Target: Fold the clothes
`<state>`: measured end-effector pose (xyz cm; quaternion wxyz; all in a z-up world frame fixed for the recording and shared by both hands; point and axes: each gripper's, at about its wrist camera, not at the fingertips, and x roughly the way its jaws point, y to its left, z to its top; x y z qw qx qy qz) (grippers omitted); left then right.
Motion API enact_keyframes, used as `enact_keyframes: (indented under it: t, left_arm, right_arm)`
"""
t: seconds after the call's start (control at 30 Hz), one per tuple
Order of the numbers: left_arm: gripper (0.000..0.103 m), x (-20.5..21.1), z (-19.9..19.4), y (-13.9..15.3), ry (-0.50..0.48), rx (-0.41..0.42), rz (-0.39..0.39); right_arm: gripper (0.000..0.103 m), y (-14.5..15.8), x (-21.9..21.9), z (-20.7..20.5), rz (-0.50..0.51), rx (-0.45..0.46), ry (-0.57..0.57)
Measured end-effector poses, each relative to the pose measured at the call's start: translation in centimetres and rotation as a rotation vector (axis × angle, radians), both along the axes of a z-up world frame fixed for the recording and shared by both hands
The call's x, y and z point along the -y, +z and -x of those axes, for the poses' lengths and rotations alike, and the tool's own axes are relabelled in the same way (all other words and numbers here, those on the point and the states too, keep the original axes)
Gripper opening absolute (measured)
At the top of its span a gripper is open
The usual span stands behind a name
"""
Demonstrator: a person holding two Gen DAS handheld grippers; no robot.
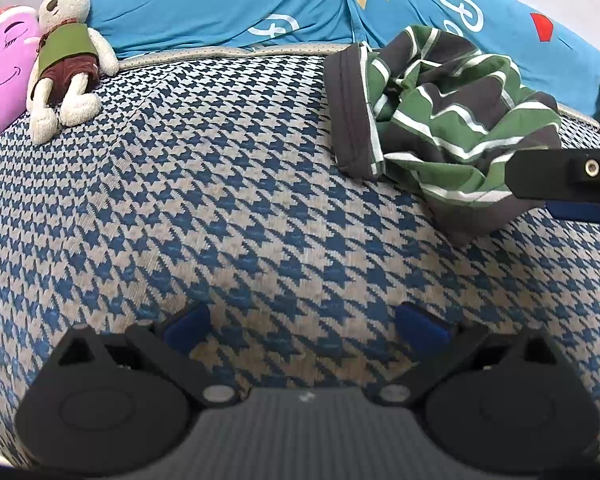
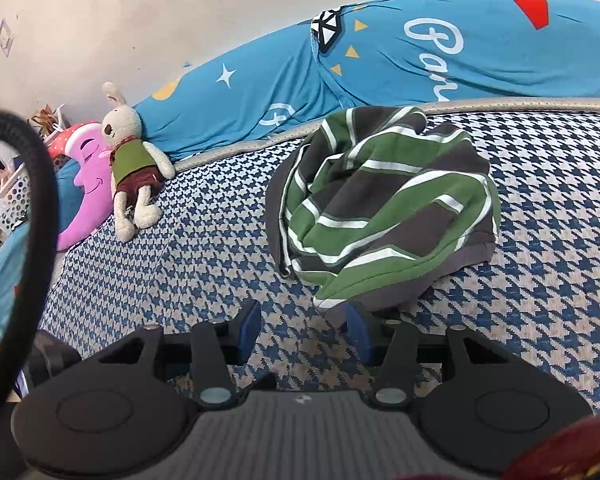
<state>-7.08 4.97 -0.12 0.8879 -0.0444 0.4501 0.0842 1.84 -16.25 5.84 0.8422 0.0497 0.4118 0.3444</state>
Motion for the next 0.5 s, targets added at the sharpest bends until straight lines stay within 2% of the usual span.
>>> enact_keyframes:
  t: [0.13, 0.5]
  left_arm:
    - [0.103, 0.08, 0.07, -0.02, -0.004, -0.001, -0.005]
    - [0.103, -0.01, -0.06, -0.01, -0.008, -0.005, -0.010]
  right_arm:
    - [0.054, -0.06, 0.15, -0.14, 0.000, -0.004, -0.016]
    - [0.054, -0.04, 0.47, -0.63, 0.003, -0.014, -0.046]
